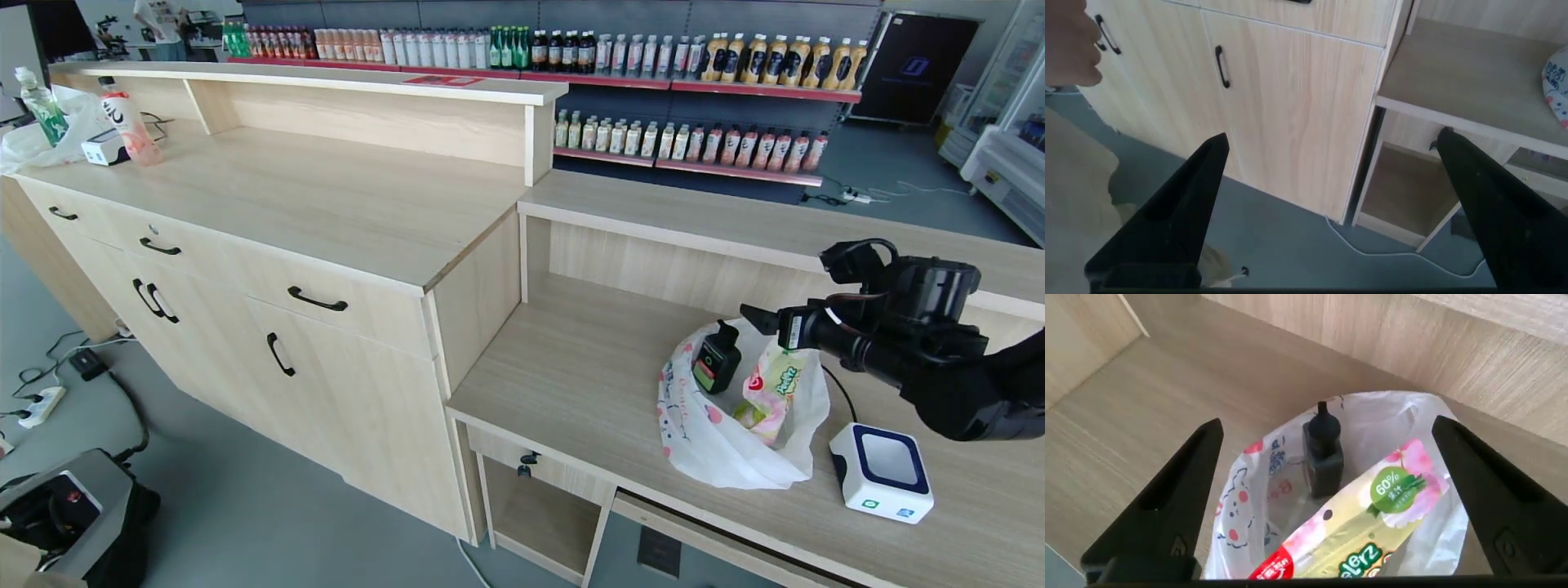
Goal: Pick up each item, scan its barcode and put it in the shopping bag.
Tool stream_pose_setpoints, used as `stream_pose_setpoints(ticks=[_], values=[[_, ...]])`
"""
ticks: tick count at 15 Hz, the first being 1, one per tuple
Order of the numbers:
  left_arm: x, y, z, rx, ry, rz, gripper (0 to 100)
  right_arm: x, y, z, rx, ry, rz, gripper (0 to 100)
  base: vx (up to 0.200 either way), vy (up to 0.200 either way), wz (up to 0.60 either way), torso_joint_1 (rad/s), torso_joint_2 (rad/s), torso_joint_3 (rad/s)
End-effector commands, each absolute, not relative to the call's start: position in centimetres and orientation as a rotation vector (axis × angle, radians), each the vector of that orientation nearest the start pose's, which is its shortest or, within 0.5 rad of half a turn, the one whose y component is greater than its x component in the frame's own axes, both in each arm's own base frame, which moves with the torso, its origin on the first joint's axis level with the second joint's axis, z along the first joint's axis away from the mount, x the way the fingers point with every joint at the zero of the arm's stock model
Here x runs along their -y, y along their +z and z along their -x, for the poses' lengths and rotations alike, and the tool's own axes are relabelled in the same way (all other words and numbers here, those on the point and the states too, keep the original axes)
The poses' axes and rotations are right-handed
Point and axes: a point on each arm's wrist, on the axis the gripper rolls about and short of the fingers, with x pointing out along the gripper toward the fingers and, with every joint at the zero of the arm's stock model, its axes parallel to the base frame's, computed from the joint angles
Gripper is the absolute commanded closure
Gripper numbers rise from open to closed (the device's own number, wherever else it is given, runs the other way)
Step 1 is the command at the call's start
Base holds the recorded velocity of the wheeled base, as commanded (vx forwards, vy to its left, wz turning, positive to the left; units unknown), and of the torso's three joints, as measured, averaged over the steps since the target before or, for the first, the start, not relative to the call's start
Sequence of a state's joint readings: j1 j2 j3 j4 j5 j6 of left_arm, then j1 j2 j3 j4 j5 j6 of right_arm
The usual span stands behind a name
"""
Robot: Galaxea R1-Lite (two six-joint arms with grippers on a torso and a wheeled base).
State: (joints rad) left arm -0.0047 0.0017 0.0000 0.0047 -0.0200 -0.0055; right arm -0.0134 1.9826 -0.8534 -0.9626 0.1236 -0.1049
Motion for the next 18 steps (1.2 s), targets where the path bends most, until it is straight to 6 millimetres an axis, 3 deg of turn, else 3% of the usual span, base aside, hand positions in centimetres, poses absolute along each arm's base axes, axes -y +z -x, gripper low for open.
stream_pose_setpoints(ticks=[1, 3, 5, 7, 11, 16, 18], values=[[0.0, 7.5, 2.3, -0.006, -0.025, 0.006, 0, 0.4, 17.6, -33.5, -0.040, 0.139, 0.167, 0, 0.000, 0.000, 0.00, 0.000, 0.00, 0.000], [0.0, 7.5, 2.3, -0.006, -0.025, 0.006, 0, 0.9, 19.2, -30.7, 0.005, 0.159, 0.266, 0, 0.000, 0.000, 0.00, 0.000, 0.00, 0.000], [0.0, 7.5, 2.3, -0.006, -0.025, 0.006, 0, 1.2, 19.3, -28.0, 0.006, 0.143, 0.377, 0, 0.000, 0.000, 0.00, 0.000, 0.00, 0.000], [0.0, 7.5, 2.3, -0.006, -0.025, 0.006, 0, 2.1, 20.5, -25.4, 0.034, 0.078, 0.457, 0, 0.000, 0.000, -0.60, 0.002, 0.00, 0.000], [0.0, 7.5, 2.3, -0.006, -0.025, 0.006, 0, 3.3, 23.2, -22.8, 0.079, -0.045, 0.454, 0, 0.000, 0.000, -0.60, -0.002, 0.00, 0.004], [0.0, 7.5, 2.3, -0.006, -0.025, 0.006, 0, 4.2, 23.0, -19.6, -0.101, -0.243, 0.310, 0, 0.000, 0.000, -0.60, 0.006, 0.00, 0.002], [0.0, 7.5, 2.3, -0.006, -0.025, 0.006, 0, 3.8, 22.4, -18.4, -0.126, -0.212, 0.203, 0, 0.000, 0.000, -0.30, -0.001, 0.01, 0.001]])
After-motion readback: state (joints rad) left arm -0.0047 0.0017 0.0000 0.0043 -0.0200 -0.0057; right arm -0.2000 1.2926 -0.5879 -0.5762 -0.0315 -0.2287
